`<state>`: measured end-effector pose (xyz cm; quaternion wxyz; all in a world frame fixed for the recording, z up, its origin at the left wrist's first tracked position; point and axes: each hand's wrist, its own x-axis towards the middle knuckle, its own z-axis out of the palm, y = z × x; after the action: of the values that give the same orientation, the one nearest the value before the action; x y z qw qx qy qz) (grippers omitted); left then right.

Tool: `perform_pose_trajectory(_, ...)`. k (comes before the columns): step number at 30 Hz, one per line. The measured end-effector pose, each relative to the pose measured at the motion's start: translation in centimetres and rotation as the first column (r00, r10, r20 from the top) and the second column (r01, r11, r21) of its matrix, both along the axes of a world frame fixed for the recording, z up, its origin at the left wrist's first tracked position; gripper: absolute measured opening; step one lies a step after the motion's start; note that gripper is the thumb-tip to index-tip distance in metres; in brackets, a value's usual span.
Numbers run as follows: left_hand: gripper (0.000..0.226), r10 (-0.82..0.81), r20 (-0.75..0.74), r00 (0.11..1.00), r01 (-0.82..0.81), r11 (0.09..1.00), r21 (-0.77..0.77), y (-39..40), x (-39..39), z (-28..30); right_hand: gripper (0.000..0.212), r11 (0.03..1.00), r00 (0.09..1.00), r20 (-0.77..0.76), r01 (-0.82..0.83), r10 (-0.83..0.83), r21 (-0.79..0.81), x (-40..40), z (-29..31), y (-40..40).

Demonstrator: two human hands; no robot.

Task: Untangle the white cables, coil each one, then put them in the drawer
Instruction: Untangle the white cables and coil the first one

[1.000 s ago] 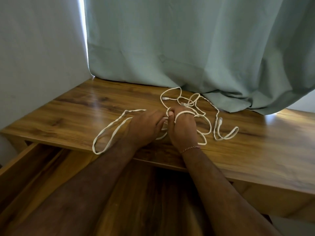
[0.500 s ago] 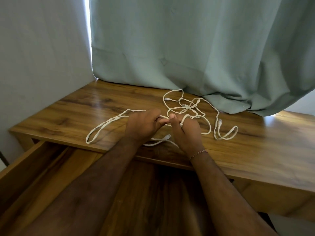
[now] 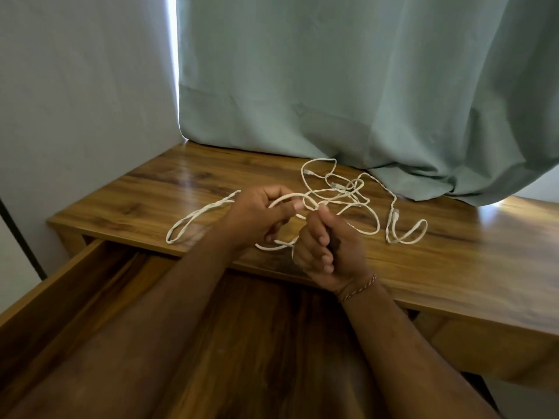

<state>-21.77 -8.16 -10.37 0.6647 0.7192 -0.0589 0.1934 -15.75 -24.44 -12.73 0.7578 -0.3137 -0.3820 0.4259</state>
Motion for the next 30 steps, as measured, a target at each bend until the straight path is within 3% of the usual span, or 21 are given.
perform_pose_trajectory(4, 0.030, 0.026, 0.080, 0.996, -0.021, 0.998, -0.058, -0.7, -0.6, -1.4, 0.056, 0.982, 0.987, -0.162, 0.031, -0.001, 0.187, 0.1, -0.2, -0.1)
perform_pose_trajectory(6, 0.032, 0.094, 0.128, 0.987, -0.108, 0.988, 0.107, -1.2, -0.8, -2.0, 0.057, 0.971, 0.971, -0.235, 0.092, -0.038, 0.223, 0.2, -0.1, -0.2)
perform_pose_trajectory(10, 0.026, 0.131, 0.306, 0.943, -0.291, 0.768, 0.570, -1.4, -1.7, -3.3, 0.057, 0.941, 0.922, -0.329, 0.278, -0.204, 0.195, -0.1, 0.2, -0.1)
perform_pose_trajectory(12, 0.023, 0.126, 0.338, 0.933, -0.332, 0.670, 0.665, -1.5, -1.8, -3.7, 0.057, 0.917, 0.890, -0.349, 0.365, -0.294, 0.158, -0.4, 0.2, 0.4)
perform_pose_trajectory(15, 0.024, 0.177, 0.320, 0.931, -0.360, 0.599, 0.715, -1.7, -1.7, -4.1, 0.057, 0.909, 0.867, -0.385, 0.393, -0.317, 0.138, -0.5, 0.0, 0.7)
perform_pose_trajectory(17, 0.027, 0.211, 0.272, 0.939, -0.344, 0.595, 0.727, -1.9, -1.9, -3.8, 0.057, 0.913, 0.858, -0.421, 0.383, -0.295, 0.140, -0.3, -0.1, 0.6)
perform_pose_trajectory(21, 0.020, 0.258, 0.084, 0.962, -0.240, 0.660, 0.712, -2.6, -2.2, -2.8, 0.062, 0.930, 0.896, -0.443, 0.157, 0.006, 0.332, -0.4, 0.0, 0.6)
perform_pose_trajectory(22, 0.017, 0.250, 0.054, 0.967, -0.211, 0.662, 0.719, -2.9, -2.2, -2.7, 0.061, 0.929, 0.902, -0.431, 0.149, 0.013, 0.340, -0.6, 0.2, 0.7)
perform_pose_trajectory(28, 0.020, 0.306, 0.024, 0.952, -0.205, 0.575, 0.792, -3.0, -2.3, -2.1, 0.033, 0.873, 0.846, -0.356, 0.468, -0.398, 0.138, -1.1, 0.9, 0.9)
perform_pose_trajectory(29, 0.022, 0.319, -0.022, 0.948, -0.195, 0.630, 0.752, -2.8, -2.1, -1.9, 0.028, 0.860, 0.827, -0.359, 0.498, -0.432, 0.113, -1.0, 0.8, 1.0)
perform_pose_trajectory(30, 0.023, 0.318, -0.110, 0.942, -0.183, 0.759, 0.624, -2.8, -2.0, -1.8, 0.025, 0.848, 0.808, -0.368, 0.523, -0.460, 0.090, -1.0, 0.8, 1.1)
